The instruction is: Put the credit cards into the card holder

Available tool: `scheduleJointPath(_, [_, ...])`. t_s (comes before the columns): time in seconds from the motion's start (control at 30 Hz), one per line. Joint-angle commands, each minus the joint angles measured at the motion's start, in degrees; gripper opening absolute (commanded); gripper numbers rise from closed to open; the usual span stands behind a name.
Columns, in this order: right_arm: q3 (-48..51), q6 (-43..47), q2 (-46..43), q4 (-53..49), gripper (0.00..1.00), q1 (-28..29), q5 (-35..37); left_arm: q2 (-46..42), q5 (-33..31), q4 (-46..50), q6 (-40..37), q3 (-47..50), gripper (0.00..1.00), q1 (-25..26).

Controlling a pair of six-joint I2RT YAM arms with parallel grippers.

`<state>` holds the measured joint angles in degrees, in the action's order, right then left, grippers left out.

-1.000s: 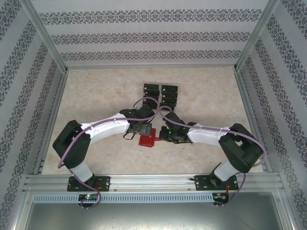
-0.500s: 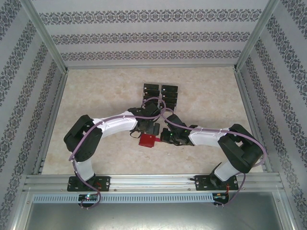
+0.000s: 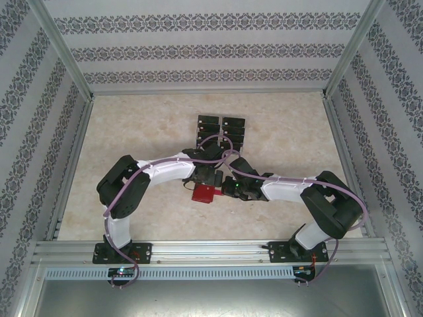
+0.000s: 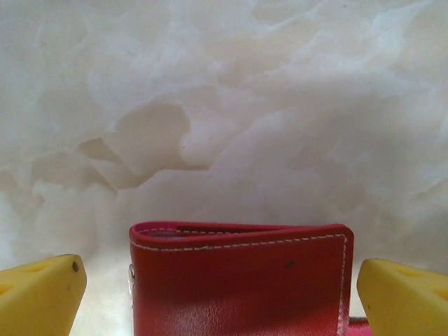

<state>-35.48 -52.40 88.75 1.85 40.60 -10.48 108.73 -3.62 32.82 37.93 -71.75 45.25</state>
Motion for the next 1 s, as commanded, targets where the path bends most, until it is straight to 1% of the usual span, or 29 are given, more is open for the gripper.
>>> scheduleJointPath(0.0, [0.81,-0.14,-1.18,0.44,0.0,-0.52,-0.03,1.62,0.23,-1.13,0.86,-0.97,1.0,0.89])
scheduleJointPath(0.27, [1.02,-0.08,-1.47,0.2,0.0,-0.78,-0.07,1.58,-3.31,2.28,1.19,-1.64,1.0,0.89])
scheduleJointPath(0.53, [1.56,-0.16,-1.68,0.0,0.0,-1.5,0.13,-2.87,-7.87,6.51,-1.12,-1.41,1.0,0.47])
scheduleJointPath(0.97, [1.48,0.02,-1.19,0.09,0.0,-2.2,-0.32,-14.46,-7.48,6.91,-0.48,9.94,1.0,-3.03])
